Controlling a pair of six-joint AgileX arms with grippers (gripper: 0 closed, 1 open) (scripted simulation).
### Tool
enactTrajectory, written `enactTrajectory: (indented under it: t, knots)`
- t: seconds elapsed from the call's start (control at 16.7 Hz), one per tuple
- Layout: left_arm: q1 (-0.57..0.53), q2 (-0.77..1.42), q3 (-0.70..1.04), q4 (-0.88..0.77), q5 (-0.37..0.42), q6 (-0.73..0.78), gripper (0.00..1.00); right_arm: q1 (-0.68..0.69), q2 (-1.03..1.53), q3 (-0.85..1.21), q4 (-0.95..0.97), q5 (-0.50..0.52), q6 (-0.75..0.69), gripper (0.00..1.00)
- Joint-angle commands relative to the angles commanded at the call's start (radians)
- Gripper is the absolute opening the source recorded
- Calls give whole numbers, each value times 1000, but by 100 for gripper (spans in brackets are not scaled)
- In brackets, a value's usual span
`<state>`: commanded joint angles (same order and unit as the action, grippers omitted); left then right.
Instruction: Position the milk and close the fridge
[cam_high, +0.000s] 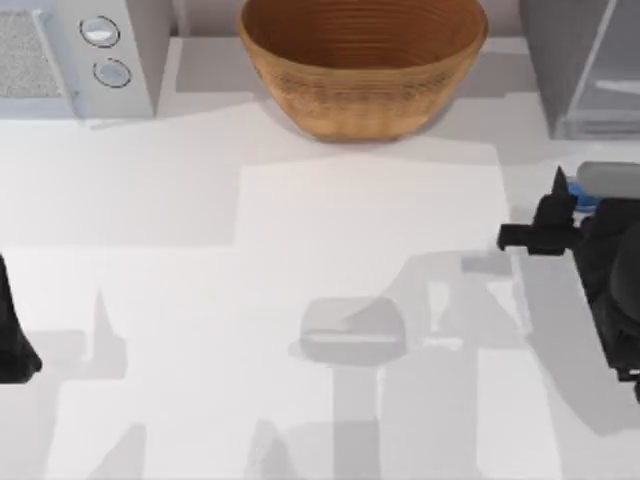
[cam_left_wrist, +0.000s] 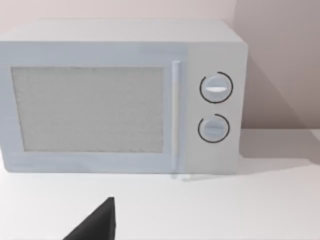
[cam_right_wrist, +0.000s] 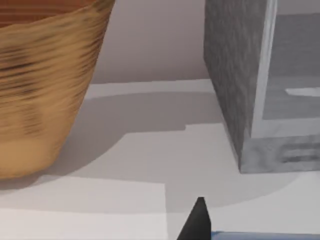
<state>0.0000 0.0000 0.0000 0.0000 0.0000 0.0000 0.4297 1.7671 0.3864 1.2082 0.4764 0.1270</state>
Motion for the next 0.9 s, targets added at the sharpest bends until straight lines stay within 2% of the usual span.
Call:
enactTrajectory:
  t: [0.24,0.42,0.54,0.9]
  knots:
    - [0,0,0,0,0,0,100,-246,-142,3,-50,-267,-63,0]
    - [0,0,0,0,0,0,100,-378,-231,4,-82,-399,-99,0]
    - [0,0,0,0,0,0,100,-413,-260,4,-93,-435,-110,0]
    - [0,0,0,0,0,0,100,-417,-245,16,-96,-438,-109,0]
